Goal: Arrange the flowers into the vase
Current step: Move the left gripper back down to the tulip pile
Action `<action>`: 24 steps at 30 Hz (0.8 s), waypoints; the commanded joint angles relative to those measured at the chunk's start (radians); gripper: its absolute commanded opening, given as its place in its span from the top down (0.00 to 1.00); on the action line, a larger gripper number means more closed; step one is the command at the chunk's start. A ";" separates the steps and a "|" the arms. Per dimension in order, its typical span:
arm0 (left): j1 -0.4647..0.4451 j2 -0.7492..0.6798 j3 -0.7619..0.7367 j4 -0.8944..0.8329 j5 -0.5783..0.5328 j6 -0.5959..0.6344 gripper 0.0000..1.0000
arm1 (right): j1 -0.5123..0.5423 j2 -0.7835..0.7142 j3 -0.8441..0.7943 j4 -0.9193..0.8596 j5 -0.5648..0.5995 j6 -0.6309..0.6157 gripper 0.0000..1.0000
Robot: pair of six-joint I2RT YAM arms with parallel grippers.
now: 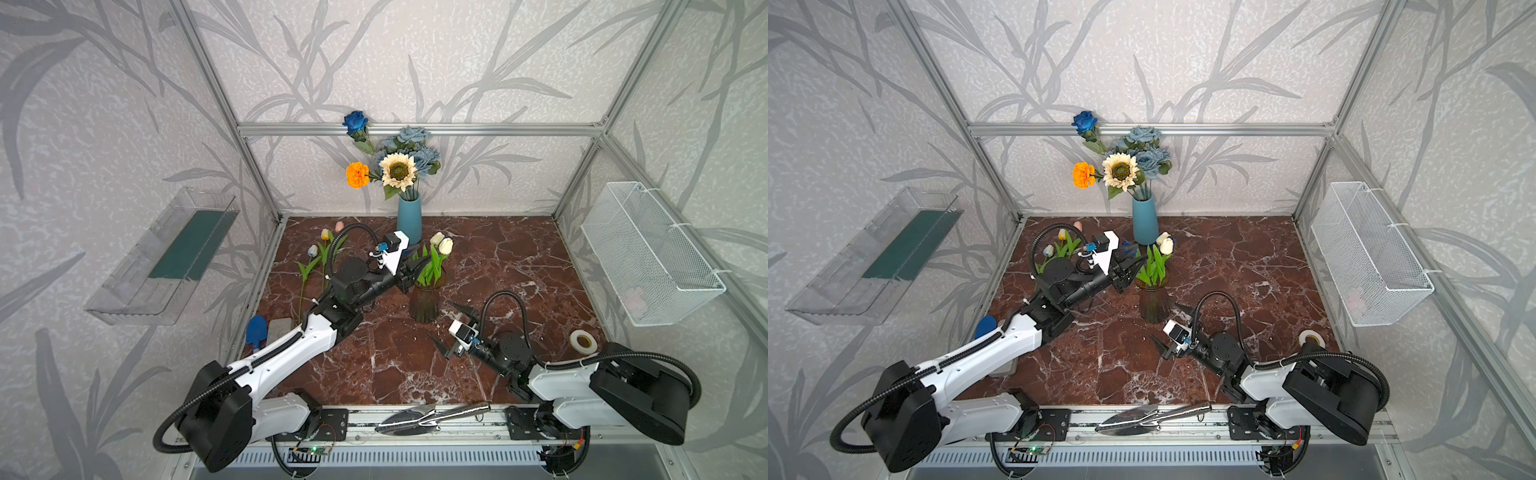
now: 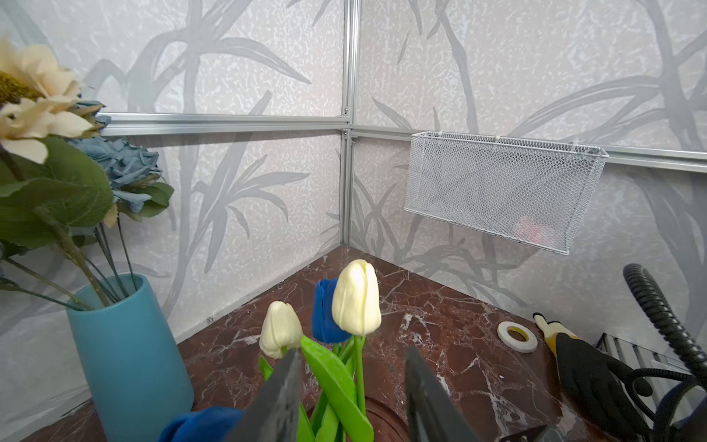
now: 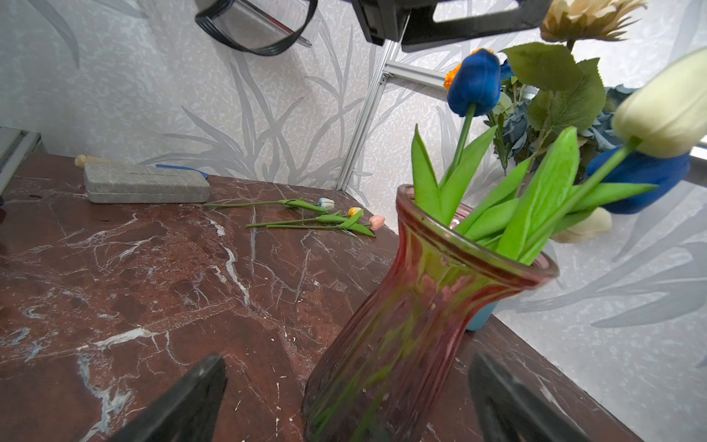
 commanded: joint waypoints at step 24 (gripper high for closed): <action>0.652 0.272 0.268 -0.879 -0.687 -0.212 0.64 | 0.009 -0.008 0.019 0.042 -0.011 0.007 0.01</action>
